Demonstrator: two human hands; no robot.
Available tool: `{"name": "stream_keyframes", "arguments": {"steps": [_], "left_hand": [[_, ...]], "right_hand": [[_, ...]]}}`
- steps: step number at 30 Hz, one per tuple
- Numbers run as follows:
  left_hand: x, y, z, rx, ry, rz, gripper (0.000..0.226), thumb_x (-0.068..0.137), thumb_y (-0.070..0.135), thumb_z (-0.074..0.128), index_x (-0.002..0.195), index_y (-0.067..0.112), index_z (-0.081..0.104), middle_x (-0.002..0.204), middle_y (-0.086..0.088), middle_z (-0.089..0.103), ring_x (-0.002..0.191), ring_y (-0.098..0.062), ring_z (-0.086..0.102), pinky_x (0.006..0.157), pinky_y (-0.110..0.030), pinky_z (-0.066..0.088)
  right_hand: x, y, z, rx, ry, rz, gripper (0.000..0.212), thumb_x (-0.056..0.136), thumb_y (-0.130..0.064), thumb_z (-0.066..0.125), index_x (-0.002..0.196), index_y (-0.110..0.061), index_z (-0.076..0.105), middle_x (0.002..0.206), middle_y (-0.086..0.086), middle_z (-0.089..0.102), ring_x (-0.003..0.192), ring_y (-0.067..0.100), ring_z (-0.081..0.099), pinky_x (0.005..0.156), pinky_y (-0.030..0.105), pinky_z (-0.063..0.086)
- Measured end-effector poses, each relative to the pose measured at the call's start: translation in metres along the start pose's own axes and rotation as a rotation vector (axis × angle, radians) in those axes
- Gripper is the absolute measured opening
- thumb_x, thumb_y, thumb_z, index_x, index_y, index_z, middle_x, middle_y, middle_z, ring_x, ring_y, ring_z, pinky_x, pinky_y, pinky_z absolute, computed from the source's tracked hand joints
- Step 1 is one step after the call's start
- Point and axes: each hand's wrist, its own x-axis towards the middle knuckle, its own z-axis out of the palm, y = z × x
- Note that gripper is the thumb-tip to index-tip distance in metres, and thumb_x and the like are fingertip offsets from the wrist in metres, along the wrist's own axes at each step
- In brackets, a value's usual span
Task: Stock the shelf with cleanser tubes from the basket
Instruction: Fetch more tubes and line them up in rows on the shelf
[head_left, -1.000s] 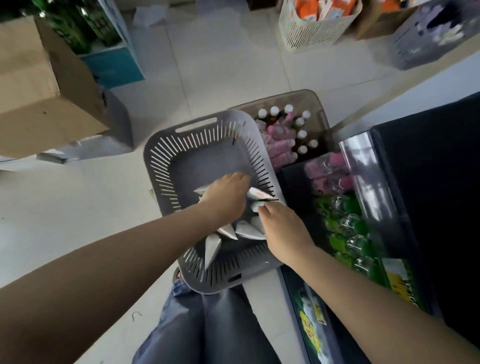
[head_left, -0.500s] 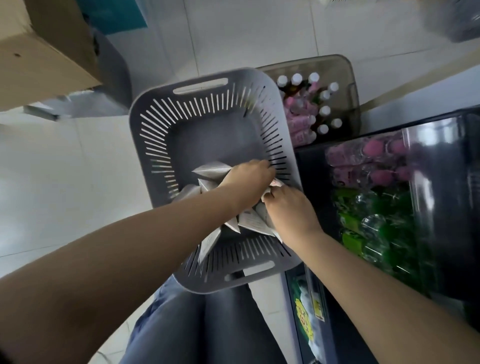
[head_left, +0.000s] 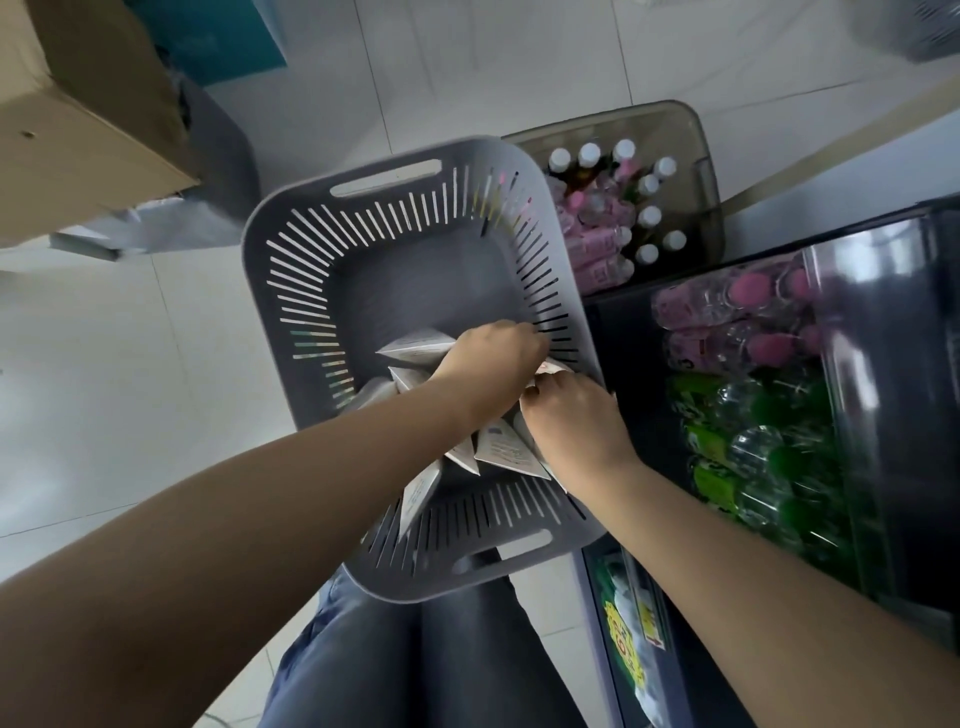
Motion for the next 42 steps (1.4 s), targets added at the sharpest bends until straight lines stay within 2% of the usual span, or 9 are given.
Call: {"name": "stream_keyframes", "arguments": {"steps": [10,14,17,20,22,25,31,35,42], "left_hand": [[-0.020,0.001,-0.034,-0.021,0.065,0.019,0.018,0.084,-0.001,0.051,0.094,0.014,0.052,0.092,-0.001,0.055,0.087,-0.022,0.054,0.060,-0.031,0.034],[-0.033,0.005,-0.063,0.019,0.082,0.055,0.018,0.086,-0.002,0.050,0.095,0.014,0.052,0.082,0.004,0.039,0.075,-0.016,0.037,0.060,-0.029,0.031],[-0.046,0.008,-0.084,0.049,0.104,0.083,0.016,0.086,-0.001,0.049,0.092,0.014,0.050,0.079,0.004,0.037,0.071,-0.017,0.036,0.058,-0.030,0.030],[-0.062,0.009,-0.103,0.071,0.145,0.118,0.020,0.085,-0.001,0.050,0.082,0.018,0.041,0.078,0.002,0.041,0.069,-0.019,0.040,0.056,-0.032,0.031],[-0.073,0.010,-0.118,0.077,0.181,0.144,0.020,0.085,-0.001,0.051,0.081,0.017,0.042,0.078,0.002,0.044,0.069,-0.021,0.047,0.056,-0.035,0.040],[-0.094,0.016,-0.142,0.090,0.225,0.173,0.015,0.084,-0.001,0.054,0.086,0.013,0.052,0.079,0.001,0.053,0.071,-0.023,0.056,0.063,-0.040,0.053],[-0.148,0.041,-0.190,0.133,0.287,0.256,0.023,0.087,-0.002,0.048,0.077,0.017,0.041,0.074,-0.003,0.054,0.067,-0.028,0.058,0.054,-0.037,0.047],[-0.184,0.072,-0.220,0.132,0.323,0.392,0.006,0.094,0.011,0.047,0.092,0.012,0.053,0.086,-0.012,0.063,0.078,-0.035,0.063,0.064,-0.041,0.050],[-0.247,0.141,-0.259,0.179,0.346,0.577,0.019,0.096,0.019,0.045,0.104,0.012,0.061,0.104,-0.009,0.065,0.096,-0.030,0.060,0.077,-0.036,0.044]], "right_hand": [[-0.010,-0.004,-0.027,0.029,0.019,0.028,0.020,0.046,0.006,0.073,0.057,-0.009,0.067,0.053,0.006,0.061,0.052,0.023,0.061,0.053,0.028,0.050],[-0.019,-0.007,-0.050,0.027,-0.015,0.059,0.021,0.046,0.005,0.076,0.060,-0.008,0.067,0.057,0.007,0.063,0.054,0.024,0.062,0.054,0.029,0.050],[-0.026,-0.012,-0.073,0.031,0.060,0.091,0.012,0.063,-0.001,0.059,0.058,-0.009,0.066,0.056,0.007,0.061,0.052,0.024,0.060,0.048,0.027,0.046],[-0.041,-0.021,-0.100,0.043,0.130,0.139,0.034,0.071,-0.006,0.035,0.056,-0.009,0.065,0.055,0.007,0.060,0.047,0.022,0.057,0.045,0.026,0.042],[-0.052,-0.029,-0.119,-0.003,0.138,0.159,0.011,0.061,-0.004,0.055,0.057,-0.010,0.065,0.055,0.005,0.059,0.045,0.021,0.055,0.044,0.025,0.041],[-0.069,-0.044,-0.142,0.004,0.103,0.250,0.022,0.043,0.002,0.072,0.059,-0.010,0.064,0.054,0.005,0.058,0.045,0.020,0.054,0.043,0.026,0.042],[-0.122,-0.078,-0.192,0.071,0.118,0.443,0.027,0.087,0.004,0.043,0.106,-0.009,0.057,0.101,0.008,0.060,0.094,0.025,0.058,0.079,0.033,0.045],[-0.163,-0.097,-0.220,0.082,0.207,0.570,0.018,0.092,-0.005,0.050,0.107,-0.011,0.058,0.102,0.004,0.062,0.092,0.019,0.060,0.077,0.029,0.051],[-0.249,-0.118,-0.268,0.113,0.350,0.748,0.023,0.094,-0.010,0.046,0.113,-0.017,0.058,0.108,0.003,0.061,0.098,0.021,0.059,0.072,0.028,0.041]]}}
